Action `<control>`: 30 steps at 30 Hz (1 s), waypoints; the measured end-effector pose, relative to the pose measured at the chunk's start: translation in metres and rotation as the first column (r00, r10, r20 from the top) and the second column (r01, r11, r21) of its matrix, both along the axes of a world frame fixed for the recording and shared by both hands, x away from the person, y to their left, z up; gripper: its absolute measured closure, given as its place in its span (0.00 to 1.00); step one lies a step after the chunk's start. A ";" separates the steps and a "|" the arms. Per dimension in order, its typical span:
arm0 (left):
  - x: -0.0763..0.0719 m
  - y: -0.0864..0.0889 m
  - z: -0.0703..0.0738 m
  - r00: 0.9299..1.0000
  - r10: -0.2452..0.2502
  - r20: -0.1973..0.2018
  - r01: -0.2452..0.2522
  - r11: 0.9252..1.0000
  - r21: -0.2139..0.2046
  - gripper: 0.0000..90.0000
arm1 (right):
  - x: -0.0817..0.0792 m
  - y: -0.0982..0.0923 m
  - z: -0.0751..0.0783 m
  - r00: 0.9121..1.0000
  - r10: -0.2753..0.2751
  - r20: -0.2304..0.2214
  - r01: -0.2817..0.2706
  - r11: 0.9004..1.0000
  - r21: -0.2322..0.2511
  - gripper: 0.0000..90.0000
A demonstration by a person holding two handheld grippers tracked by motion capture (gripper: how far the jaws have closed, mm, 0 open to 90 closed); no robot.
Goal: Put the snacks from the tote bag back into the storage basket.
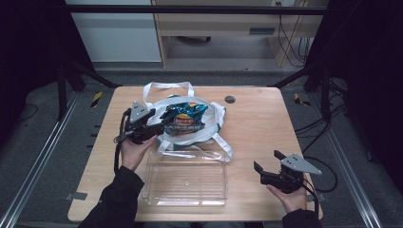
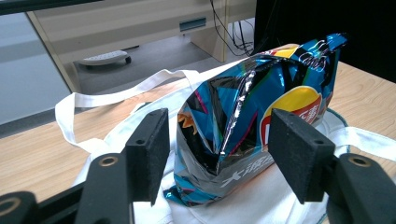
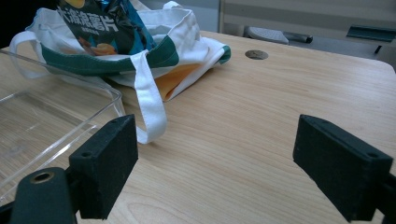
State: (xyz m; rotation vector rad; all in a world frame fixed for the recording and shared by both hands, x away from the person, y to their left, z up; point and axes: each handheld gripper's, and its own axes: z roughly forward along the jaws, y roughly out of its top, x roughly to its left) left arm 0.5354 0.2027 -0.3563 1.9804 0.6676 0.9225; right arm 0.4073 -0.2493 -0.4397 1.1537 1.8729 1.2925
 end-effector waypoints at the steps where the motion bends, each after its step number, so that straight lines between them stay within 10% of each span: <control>1: 0.001 -0.001 0.000 1.000 0.004 0.002 -0.004 1.000 0.007 0.45 | 0.000 0.000 0.000 1.000 0.000 0.000 0.000 1.000 0.000 0.16; 30: 0.021 -0.016 -0.008 0.998 0.025 -0.058 -0.025 1.000 -0.007 0.97 | 0.001 0.000 -0.001 1.000 0.007 -0.009 -0.007 1.000 -0.004 0.17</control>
